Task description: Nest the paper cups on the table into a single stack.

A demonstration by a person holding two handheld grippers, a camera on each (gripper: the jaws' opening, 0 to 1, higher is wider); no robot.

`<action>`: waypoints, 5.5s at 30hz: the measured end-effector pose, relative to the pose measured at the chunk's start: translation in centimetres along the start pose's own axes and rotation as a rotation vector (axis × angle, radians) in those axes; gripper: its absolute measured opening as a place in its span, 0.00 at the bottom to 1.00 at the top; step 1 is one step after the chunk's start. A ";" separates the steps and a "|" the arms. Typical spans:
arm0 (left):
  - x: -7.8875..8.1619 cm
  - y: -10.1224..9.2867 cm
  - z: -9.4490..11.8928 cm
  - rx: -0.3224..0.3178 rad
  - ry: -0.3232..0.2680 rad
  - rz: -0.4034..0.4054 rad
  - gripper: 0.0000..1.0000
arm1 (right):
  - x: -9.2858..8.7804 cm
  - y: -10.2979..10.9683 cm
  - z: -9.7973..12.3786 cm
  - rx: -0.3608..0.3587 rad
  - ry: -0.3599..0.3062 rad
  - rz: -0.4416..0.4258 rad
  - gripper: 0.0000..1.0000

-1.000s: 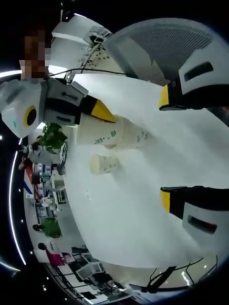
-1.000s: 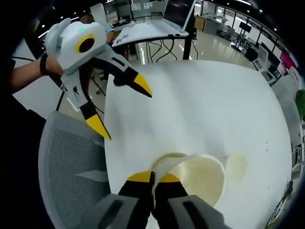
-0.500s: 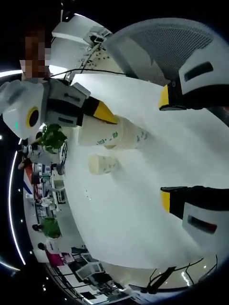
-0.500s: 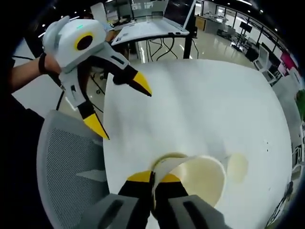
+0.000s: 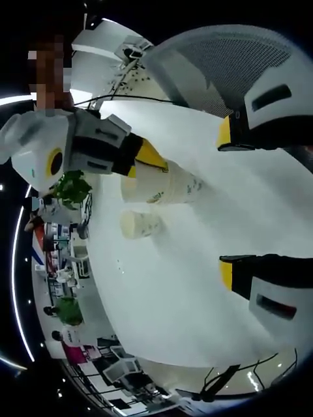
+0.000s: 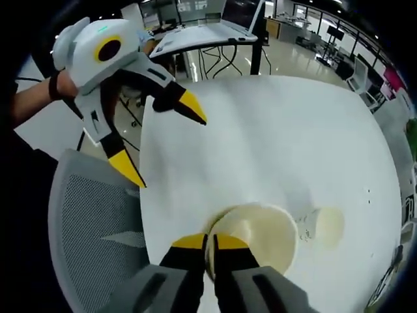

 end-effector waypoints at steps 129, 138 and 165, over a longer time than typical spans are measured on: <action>0.4 -0.2 -0.1 0.004 0.013 -0.008 0.63 | -3.1 -12.5 3.2 -0.319 -0.286 -0.282 0.48; 0.1 0.1 -0.2 0.003 0.013 -0.002 0.63 | -2.4 -14.0 1.3 -0.279 -0.224 -0.243 0.43; -0.2 0.4 0.2 0.015 0.009 0.026 0.62 | -3.9 -13.8 -4.6 -0.160 -0.033 -0.234 0.07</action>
Point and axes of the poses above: the point that each gripper's makers call its tool centre point, and the gripper's own axes: z roughly backward along the fingers, y roughly to its left, x roughly out of its top, the point moved 1 cm from there along z, roughly backward along the fingers, and after that the axes turned 8 degrees about z, right-handed, at the moved point
